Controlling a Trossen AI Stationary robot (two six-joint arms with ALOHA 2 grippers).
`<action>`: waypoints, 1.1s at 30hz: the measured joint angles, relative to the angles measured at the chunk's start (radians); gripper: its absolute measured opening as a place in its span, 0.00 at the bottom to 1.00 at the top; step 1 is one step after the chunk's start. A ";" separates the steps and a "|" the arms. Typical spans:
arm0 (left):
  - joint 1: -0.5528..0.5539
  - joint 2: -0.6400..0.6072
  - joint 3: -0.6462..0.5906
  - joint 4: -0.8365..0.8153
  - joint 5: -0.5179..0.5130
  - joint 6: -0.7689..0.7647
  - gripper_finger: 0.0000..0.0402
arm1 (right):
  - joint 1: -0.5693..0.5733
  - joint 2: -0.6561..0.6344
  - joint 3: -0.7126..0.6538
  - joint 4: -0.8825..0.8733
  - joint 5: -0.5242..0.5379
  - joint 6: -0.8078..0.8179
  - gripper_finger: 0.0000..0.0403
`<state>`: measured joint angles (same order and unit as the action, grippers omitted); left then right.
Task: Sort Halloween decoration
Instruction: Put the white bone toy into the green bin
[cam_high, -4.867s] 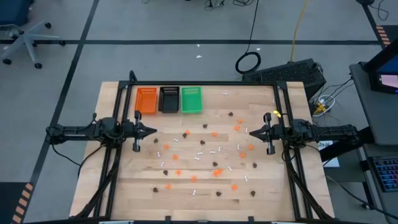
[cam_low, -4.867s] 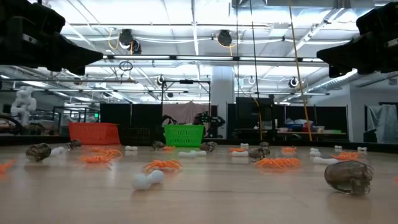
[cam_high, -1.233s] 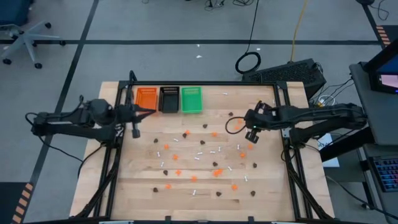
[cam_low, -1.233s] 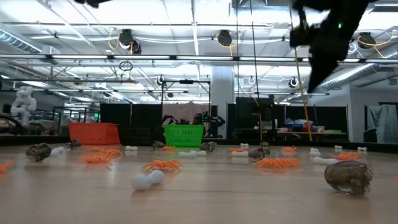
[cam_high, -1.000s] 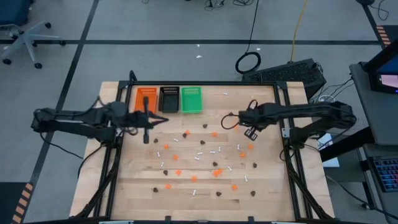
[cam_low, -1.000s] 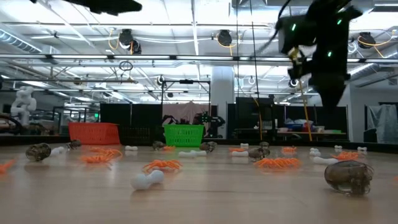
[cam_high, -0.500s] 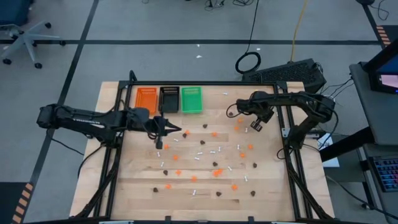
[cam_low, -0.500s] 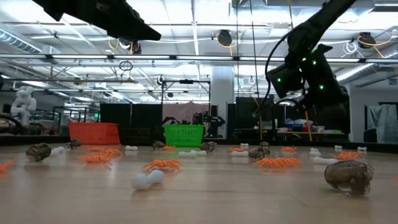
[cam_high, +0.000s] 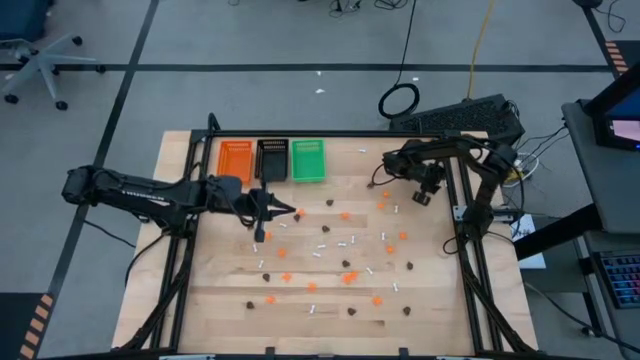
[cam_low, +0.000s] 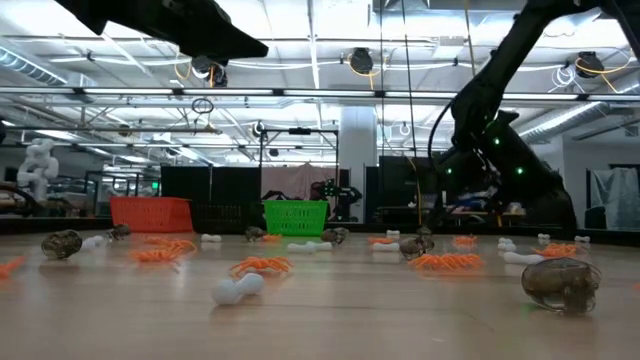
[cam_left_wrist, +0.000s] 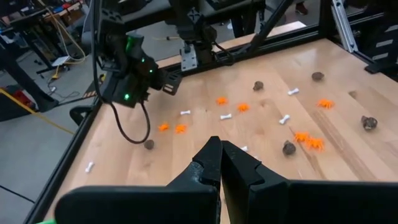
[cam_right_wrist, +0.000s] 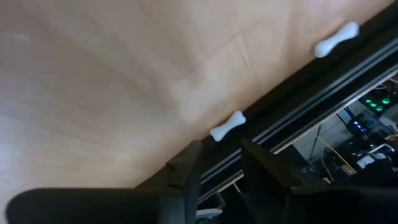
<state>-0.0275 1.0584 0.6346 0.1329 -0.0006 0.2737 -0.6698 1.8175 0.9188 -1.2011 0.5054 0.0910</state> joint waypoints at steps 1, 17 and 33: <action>-0.002 0.000 0.000 0.001 0.000 0.000 0.03 | -0.003 0.007 0.000 0.001 0.001 -0.012 0.28; -0.008 0.000 0.000 0.008 -0.010 -0.007 0.03 | -0.130 0.015 0.001 0.041 -0.025 -0.227 0.34; -0.008 0.000 0.000 0.008 -0.011 -0.006 0.03 | -0.188 0.015 0.001 0.067 -0.107 -0.340 0.34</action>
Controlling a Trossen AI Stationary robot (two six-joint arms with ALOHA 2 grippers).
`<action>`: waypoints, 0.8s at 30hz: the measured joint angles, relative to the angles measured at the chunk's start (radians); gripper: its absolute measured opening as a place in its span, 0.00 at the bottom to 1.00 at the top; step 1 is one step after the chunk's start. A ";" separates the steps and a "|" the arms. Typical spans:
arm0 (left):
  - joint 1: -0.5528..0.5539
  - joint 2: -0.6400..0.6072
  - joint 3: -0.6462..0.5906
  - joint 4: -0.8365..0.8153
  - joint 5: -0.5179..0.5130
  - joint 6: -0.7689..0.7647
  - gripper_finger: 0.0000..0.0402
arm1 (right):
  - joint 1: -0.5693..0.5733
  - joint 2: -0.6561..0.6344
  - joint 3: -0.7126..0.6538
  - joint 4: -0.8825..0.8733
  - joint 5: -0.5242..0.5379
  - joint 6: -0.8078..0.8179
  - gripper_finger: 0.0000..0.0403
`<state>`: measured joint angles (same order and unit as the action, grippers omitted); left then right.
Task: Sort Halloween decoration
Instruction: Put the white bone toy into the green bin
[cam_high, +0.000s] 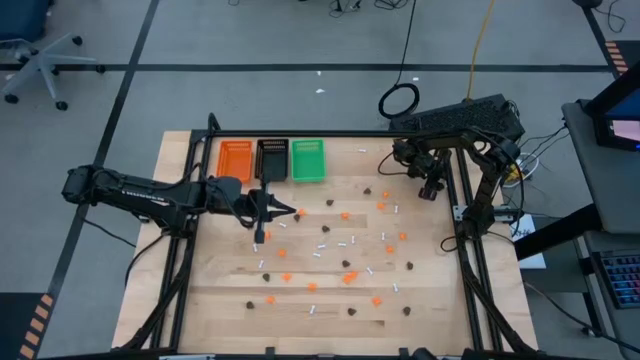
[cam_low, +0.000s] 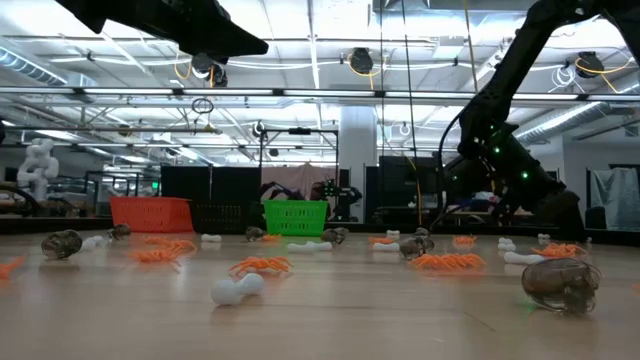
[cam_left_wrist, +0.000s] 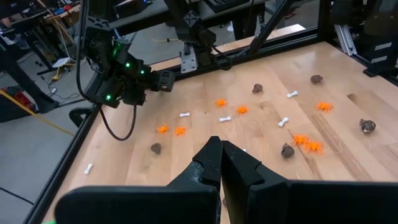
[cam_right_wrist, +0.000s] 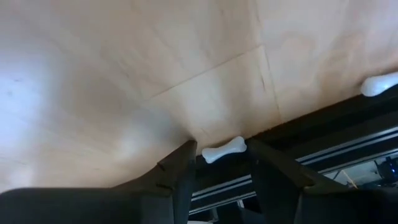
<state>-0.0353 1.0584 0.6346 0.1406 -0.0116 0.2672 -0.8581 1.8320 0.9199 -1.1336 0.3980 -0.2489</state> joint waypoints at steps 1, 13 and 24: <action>0.000 0.000 0.000 0.000 0.000 0.000 0.03 | 0.000 0.000 0.000 -0.005 -0.003 0.001 0.34; 0.000 0.000 0.000 0.000 0.000 0.007 0.03 | 0.077 -0.020 -0.003 -0.095 -0.330 0.107 0.34; 0.000 0.000 0.001 -0.001 0.000 0.007 0.03 | 0.165 -0.132 -0.003 -0.104 -0.174 0.287 0.34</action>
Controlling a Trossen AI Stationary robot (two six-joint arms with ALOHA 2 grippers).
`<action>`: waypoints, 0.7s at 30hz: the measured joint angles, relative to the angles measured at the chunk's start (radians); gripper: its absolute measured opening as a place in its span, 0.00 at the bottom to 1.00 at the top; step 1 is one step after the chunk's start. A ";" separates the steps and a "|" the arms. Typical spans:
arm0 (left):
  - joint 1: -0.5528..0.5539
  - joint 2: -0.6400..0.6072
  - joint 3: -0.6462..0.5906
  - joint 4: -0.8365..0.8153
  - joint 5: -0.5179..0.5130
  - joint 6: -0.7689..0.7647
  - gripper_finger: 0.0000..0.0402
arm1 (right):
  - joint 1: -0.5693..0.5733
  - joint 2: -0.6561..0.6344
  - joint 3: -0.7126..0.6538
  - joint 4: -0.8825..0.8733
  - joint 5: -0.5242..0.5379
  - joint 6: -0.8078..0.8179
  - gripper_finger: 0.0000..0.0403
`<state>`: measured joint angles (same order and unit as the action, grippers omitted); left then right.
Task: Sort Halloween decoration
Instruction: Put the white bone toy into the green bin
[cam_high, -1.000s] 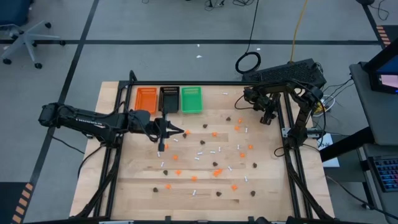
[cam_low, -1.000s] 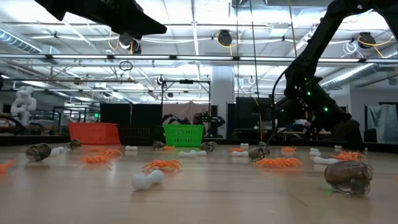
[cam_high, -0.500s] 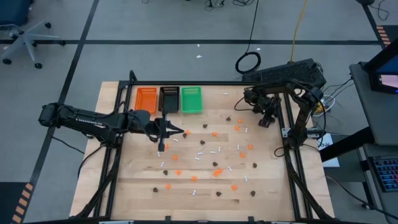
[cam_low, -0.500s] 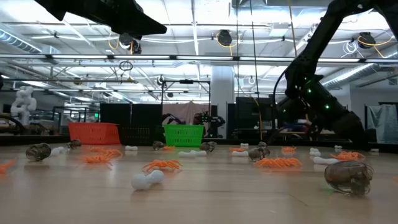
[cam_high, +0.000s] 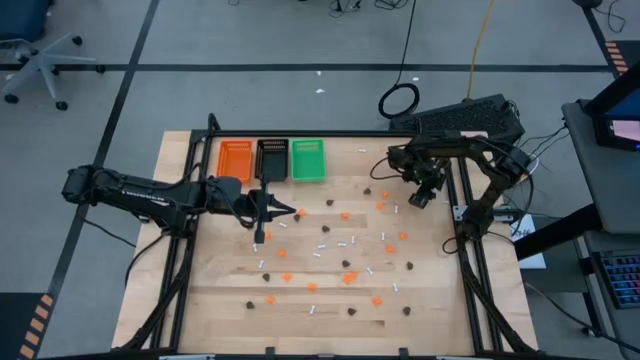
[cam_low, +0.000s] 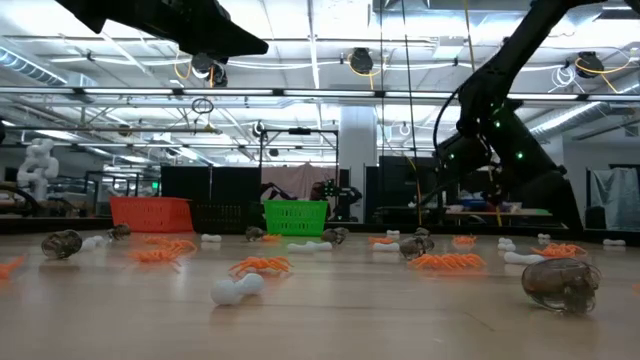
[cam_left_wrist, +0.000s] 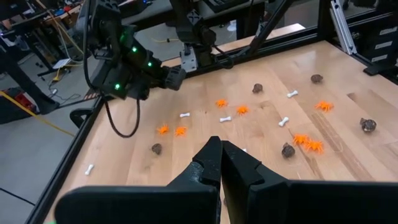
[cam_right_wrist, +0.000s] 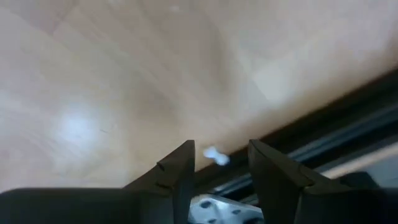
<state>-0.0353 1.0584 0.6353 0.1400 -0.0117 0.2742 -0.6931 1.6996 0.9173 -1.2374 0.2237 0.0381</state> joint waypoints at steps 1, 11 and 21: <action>0.000 0.000 0.000 -0.002 0.000 0.000 0.03 | 0.007 -0.007 -0.001 -0.012 0.016 0.001 0.34; 0.000 0.000 0.000 -0.017 0.000 0.000 0.03 | 0.034 -0.015 -0.129 0.023 0.040 -0.038 0.34; 0.000 0.000 0.000 -0.015 -0.006 0.019 0.03 | 0.034 -0.015 -0.134 0.058 0.038 -0.067 0.34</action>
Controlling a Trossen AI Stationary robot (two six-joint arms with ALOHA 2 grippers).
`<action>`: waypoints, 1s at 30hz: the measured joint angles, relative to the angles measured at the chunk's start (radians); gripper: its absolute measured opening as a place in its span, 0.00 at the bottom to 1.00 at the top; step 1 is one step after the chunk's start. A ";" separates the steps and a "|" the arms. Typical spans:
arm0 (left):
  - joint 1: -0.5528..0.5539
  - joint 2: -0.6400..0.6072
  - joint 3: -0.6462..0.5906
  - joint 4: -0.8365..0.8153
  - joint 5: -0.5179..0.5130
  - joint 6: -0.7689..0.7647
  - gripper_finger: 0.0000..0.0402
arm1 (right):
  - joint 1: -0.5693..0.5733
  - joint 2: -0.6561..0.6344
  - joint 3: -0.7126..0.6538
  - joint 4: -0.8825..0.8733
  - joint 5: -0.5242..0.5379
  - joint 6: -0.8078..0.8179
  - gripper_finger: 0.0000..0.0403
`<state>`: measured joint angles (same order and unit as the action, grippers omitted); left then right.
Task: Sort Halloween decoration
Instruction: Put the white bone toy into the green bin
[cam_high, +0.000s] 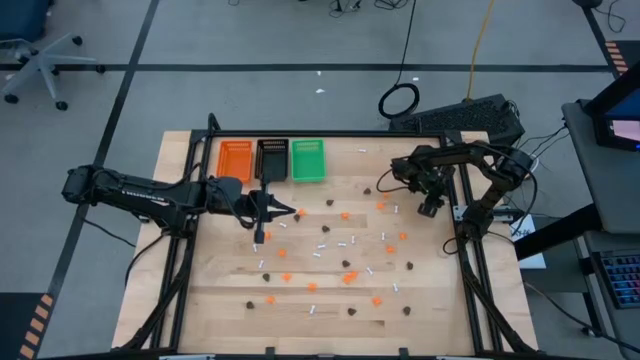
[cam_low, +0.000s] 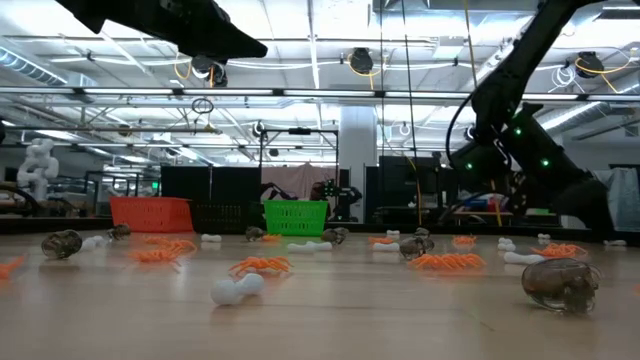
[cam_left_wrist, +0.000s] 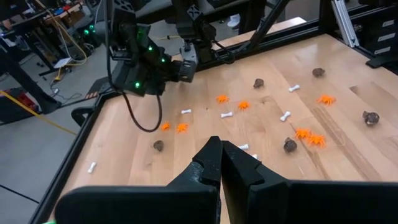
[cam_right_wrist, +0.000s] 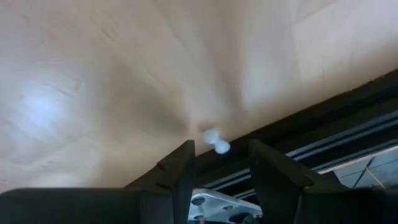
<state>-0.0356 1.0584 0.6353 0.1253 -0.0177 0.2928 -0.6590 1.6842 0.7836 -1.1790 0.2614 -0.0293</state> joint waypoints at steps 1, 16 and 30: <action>0.000 0.000 0.000 0.000 0.000 0.000 0.03 | 0.000 0.003 -0.002 0.009 -0.001 -0.006 0.34; 0.000 0.000 0.000 0.000 0.000 0.000 0.03 | 0.000 0.116 -0.004 0.026 -0.015 -0.073 0.10; 0.000 0.000 0.000 0.000 -0.015 0.001 0.03 | 0.068 0.105 -0.006 0.039 -0.081 -0.103 0.00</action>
<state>-0.0353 1.0584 0.6353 0.1249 -0.0326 0.2936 -0.5907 1.7890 0.7777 -1.1404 0.1808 -0.1326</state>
